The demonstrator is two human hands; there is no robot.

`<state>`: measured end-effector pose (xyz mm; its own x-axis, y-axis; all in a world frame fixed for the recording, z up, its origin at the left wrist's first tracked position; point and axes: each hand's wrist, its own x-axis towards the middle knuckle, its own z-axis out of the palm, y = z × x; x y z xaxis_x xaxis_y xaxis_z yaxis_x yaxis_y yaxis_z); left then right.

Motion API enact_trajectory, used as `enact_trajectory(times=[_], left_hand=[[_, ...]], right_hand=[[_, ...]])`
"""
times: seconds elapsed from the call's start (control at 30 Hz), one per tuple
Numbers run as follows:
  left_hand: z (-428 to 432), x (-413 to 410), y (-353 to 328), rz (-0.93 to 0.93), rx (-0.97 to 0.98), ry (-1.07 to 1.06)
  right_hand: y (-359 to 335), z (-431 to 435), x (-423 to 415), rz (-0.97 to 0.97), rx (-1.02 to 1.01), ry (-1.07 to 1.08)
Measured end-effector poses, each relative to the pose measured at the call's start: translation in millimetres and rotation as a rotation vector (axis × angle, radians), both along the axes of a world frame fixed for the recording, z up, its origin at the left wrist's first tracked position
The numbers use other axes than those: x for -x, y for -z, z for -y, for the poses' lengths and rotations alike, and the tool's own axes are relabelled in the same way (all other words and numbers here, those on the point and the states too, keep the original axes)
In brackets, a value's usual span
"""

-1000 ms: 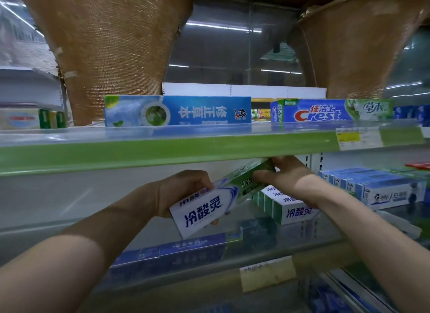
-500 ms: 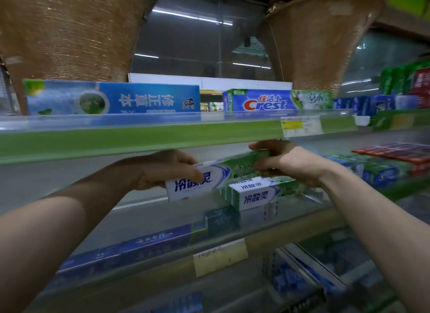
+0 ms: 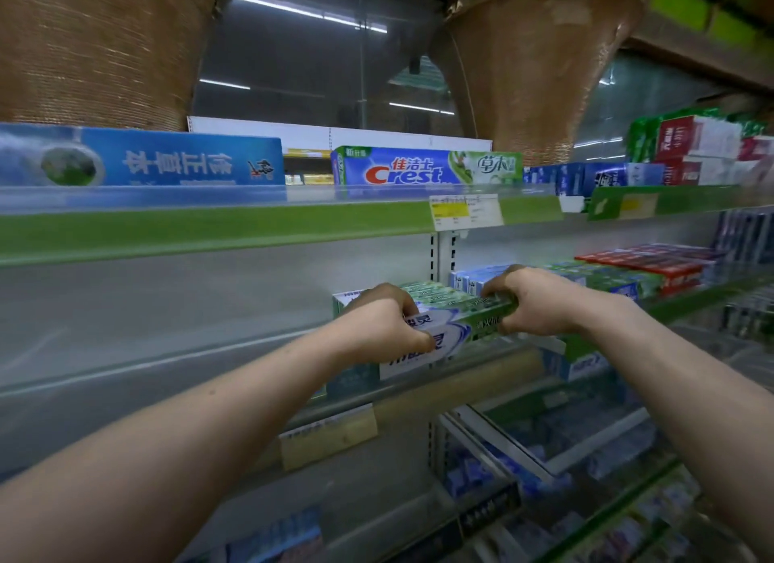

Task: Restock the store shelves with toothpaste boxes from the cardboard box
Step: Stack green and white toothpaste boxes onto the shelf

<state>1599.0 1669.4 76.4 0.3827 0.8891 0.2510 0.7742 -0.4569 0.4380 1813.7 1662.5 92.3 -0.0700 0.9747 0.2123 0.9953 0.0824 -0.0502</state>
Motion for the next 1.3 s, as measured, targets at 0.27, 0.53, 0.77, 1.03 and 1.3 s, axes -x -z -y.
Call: enact_trajectory(times=[0.27, 0.53, 0.77, 1.03, 1.3], left_hand=[[-7, 6, -12, -0.045, 0.016, 0.025], [-10, -6, -13, -0.064, 0.075, 0.035], [-10, -34, -5, -0.120, 0.058, -0.107], [-5, -52, 12, -0.281, -0.070, -0.339], [15, -21, 3, -0.142, 0.169, -0.548]], right_hand=[[2, -6, 1, -0.034, 0.020, -0.002], [5, -11, -19, -0.089, 0.074, -0.017], [11, -27, -45, -0.046, 0.081, -0.127], [18, -49, -58, -0.008, 0.072, -0.276], [27, -61, -62, -0.095, 0.042, -0.293]])
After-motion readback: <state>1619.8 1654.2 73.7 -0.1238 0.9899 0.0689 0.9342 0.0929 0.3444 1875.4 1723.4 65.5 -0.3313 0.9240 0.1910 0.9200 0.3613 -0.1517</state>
